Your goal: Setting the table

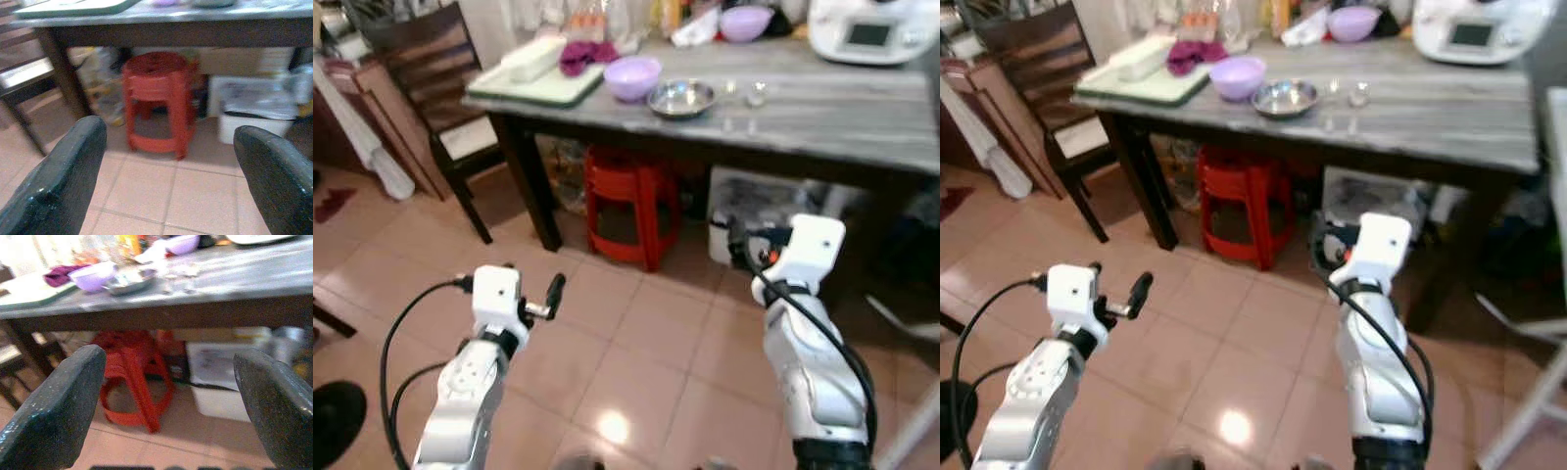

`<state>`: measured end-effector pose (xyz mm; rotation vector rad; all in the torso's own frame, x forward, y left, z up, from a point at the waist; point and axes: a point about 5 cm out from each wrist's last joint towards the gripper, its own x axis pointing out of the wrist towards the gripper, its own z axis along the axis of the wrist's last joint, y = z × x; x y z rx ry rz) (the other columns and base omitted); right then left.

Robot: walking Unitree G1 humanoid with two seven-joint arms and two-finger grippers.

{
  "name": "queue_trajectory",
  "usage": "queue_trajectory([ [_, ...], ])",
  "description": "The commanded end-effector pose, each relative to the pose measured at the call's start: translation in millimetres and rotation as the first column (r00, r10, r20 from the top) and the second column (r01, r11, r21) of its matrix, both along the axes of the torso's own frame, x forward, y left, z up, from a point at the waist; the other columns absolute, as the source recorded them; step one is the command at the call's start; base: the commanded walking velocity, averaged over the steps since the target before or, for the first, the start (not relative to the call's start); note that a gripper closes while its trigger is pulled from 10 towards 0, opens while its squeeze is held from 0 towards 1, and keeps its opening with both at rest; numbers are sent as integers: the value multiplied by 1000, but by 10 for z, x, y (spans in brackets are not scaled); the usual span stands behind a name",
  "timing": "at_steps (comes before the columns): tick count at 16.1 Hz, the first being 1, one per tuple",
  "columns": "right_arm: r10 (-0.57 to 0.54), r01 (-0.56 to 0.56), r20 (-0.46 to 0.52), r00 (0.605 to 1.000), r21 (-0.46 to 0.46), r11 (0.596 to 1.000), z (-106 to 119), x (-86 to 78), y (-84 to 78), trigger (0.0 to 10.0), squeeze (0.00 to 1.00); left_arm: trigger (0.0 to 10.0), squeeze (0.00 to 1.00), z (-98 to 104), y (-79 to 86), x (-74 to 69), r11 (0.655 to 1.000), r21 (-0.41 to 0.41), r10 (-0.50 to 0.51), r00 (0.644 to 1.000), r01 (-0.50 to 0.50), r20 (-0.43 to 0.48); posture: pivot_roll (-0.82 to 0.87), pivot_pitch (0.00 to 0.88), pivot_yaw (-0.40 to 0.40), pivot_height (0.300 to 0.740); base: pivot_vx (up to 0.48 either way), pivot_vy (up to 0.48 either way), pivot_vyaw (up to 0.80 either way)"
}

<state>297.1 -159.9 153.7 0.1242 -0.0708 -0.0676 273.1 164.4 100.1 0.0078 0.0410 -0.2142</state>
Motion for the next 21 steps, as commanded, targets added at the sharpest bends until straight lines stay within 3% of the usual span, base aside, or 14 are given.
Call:
queue_trajectory([
  [1, 10, -10, 13, 1000, -4, 1000, 36, -5, 17, 10000, 0, 10000, 0, 50, 46, 9, 1000, 7, -10, 1000, 10, 23, -177, 106, 89, 740, 0, 0, 0],
  [5, -9, 9, -39, 999, -19, 1000, -19, 9, 6, 10000, 0, 10000, 0, 71, 39, 8, 999, 12, -30, 999, 30, 33, -176, 107, 91, 740, 0, 0, 0],
  [7, 23, -26, -30, 999, -87, 996, -22, 14, 70, 10000, 0, 10000, 0, 70, 33, 5, 999, 7, -40, 999, 39, 33, -176, 105, 92, 740, 0, 0, 0],
  [8, 114, -114, -3, 993, -76, 991, -16, 4, 156, 10000, 0, 10000, 0, 73, 28, 7, 999, 1, -47, 998, 47, 35, -176, 106, 94, 740, 0, 0, 0],
  [9, 60, -59, -2, 998, -155, 986, -8, 9, 126, 10000, 0, 10000, 0, 77, 23, 8, 999, -5, -53, 998, 53, 36, -176, 106, 94, 740, 0, 0, 0],
  [13, 58, -58, -2, 998, -61, 996, 6, -5, 87, 10000, 0, 10000, 0, 83, 13, 15, 998, -15, -63, 997, 64, 38, -177, 105, 94, 740, 0, -377, 0],
  [16, 58, -59, -16, 998, -49, 997, -1, 7, 88, 10000, 0, 10000, 0, 81, 5, 14, 997, -20, -69, 997, 69, 35, -178, 104, 95, 740, 0, -416, 0],
  [21, 52, -52, -8, 999, -52, 997, 3, 2, 79, 10000, 0, 10000, 0, 79, 1, 16, 997, -24, -74, 997, 75, 34, -181, 106, 93, 740, 0, -416, -568],
])
